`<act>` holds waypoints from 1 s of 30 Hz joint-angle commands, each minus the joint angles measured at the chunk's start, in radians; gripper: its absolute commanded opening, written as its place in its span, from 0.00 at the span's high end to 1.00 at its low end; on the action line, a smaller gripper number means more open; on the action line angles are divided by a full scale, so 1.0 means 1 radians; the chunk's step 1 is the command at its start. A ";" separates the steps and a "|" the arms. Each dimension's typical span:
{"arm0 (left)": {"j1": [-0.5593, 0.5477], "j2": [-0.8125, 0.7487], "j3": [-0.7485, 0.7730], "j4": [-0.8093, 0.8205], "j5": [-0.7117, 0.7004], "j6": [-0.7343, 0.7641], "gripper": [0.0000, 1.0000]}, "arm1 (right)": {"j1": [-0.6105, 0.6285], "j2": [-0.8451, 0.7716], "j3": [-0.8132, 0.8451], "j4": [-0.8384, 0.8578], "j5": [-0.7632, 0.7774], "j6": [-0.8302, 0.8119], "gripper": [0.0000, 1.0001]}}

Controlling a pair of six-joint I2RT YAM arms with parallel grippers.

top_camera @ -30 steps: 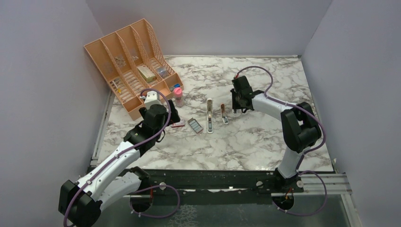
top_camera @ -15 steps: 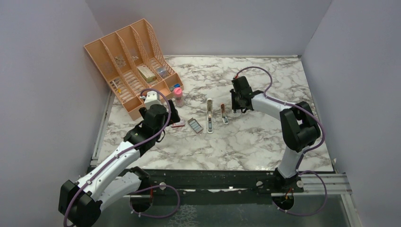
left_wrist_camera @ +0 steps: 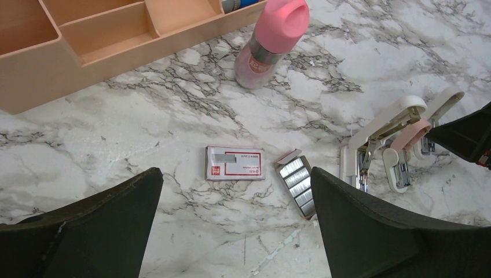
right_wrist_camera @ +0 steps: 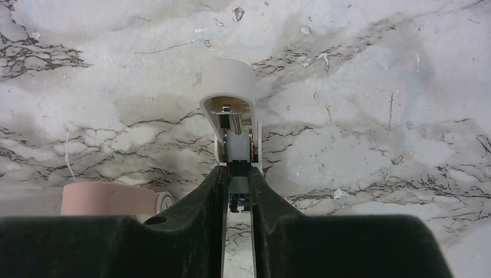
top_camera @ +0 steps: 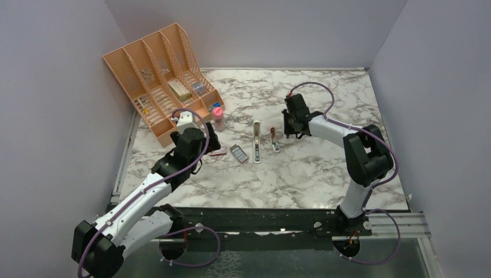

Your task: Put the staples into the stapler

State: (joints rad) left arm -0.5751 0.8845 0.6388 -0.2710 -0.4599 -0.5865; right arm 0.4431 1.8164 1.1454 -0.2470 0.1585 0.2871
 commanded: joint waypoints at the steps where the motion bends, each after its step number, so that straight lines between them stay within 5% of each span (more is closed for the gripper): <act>1: 0.005 -0.001 0.004 0.012 0.004 0.002 0.01 | -0.005 -0.017 -0.041 -0.021 -0.051 -0.002 0.77; 30: 0.004 -0.007 0.000 0.010 0.004 0.001 0.01 | -0.006 -0.036 0.002 -0.045 -0.062 -0.008 0.70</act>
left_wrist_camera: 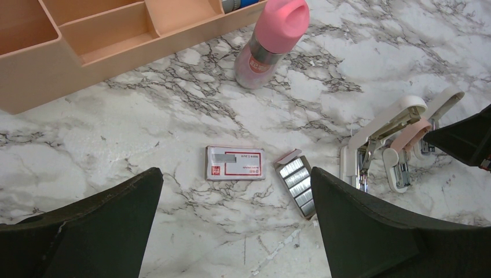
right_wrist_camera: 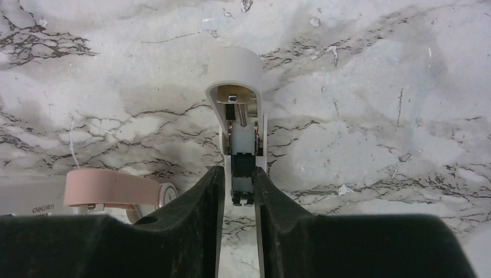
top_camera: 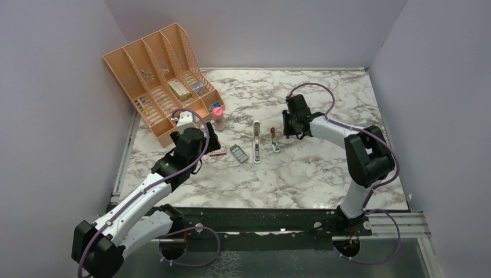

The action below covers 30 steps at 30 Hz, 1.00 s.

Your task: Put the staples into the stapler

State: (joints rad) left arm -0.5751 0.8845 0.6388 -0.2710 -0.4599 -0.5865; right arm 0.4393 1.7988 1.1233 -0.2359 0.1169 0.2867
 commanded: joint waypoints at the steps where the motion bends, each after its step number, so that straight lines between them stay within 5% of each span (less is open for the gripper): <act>1: 0.004 -0.009 -0.001 0.010 0.004 0.001 0.01 | -0.002 -0.017 0.030 -0.059 -0.020 -0.007 0.69; 13: 0.005 -0.010 -0.002 0.010 0.003 0.001 0.01 | -0.002 -0.019 0.055 -0.066 0.012 -0.006 0.62; 25: 0.005 -0.006 0.007 0.017 0.016 0.001 0.01 | -0.002 -0.105 0.048 -0.046 0.005 0.024 0.66; 30: 0.005 -0.014 0.006 0.044 0.048 0.006 0.01 | -0.002 -0.193 0.003 -0.018 -0.064 0.031 0.57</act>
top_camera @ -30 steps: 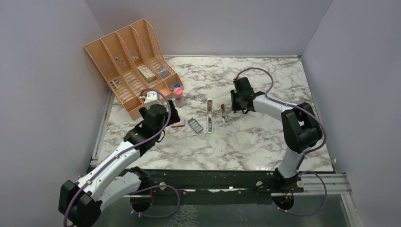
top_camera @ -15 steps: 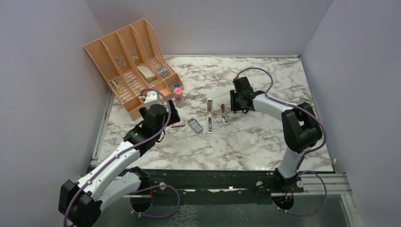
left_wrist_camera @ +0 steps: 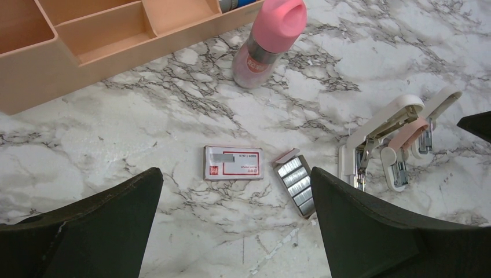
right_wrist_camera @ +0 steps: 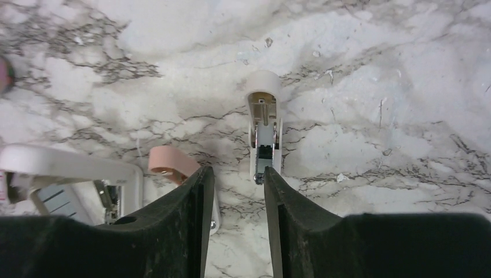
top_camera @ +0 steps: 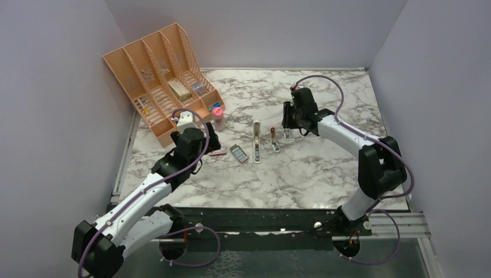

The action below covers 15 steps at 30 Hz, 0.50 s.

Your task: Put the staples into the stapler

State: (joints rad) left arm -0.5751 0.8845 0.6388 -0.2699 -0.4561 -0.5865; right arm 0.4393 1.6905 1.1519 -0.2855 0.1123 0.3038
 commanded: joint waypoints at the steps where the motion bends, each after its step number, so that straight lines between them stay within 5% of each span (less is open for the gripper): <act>1: 0.005 -0.017 0.006 0.052 0.057 0.010 0.01 | -0.002 -0.094 -0.032 0.030 -0.082 0.011 0.54; 6: 0.004 -0.050 -0.023 0.138 0.160 0.044 0.01 | 0.012 -0.140 -0.070 0.036 -0.195 0.011 0.47; 15: 0.005 -0.057 -0.047 0.196 0.283 -0.024 0.01 | 0.133 -0.165 -0.040 0.017 -0.174 0.091 0.41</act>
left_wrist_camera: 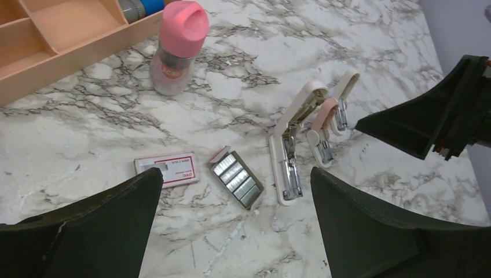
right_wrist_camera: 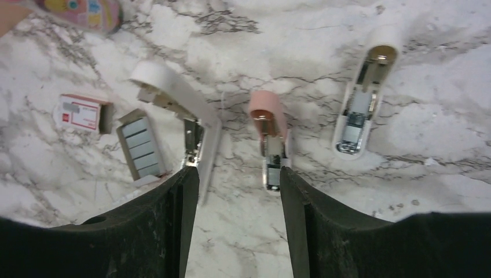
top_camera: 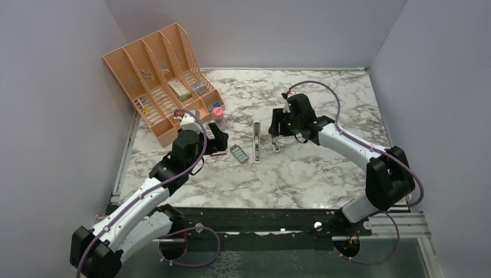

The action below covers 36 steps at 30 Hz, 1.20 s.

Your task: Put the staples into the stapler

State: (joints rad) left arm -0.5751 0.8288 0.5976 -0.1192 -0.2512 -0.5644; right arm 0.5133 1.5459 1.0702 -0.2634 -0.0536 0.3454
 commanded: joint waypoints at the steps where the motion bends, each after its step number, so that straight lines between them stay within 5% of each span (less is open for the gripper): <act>1: 0.004 0.005 -0.004 0.039 0.086 -0.065 0.01 | 0.077 -0.011 0.060 -0.014 0.009 0.058 0.39; 7: 0.005 0.046 -0.014 0.053 0.154 -0.130 0.01 | 0.164 0.070 0.168 -0.037 0.170 0.098 0.30; 14: 0.004 0.062 -0.013 0.036 0.113 -0.141 0.01 | 0.180 0.227 0.340 -0.151 0.309 0.156 0.34; 20: 0.004 0.092 -0.031 0.062 0.186 -0.160 0.01 | 0.181 0.272 0.377 -0.119 0.224 0.123 0.45; 36: 0.005 0.203 -0.062 0.175 0.302 -0.237 0.10 | 0.180 0.354 0.441 -0.163 0.239 0.117 0.49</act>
State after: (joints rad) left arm -0.5751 1.0138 0.5461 -0.0105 -0.0113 -0.7677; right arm 0.6918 1.8736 1.4734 -0.4015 0.1707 0.4702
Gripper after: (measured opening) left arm 0.935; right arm 0.537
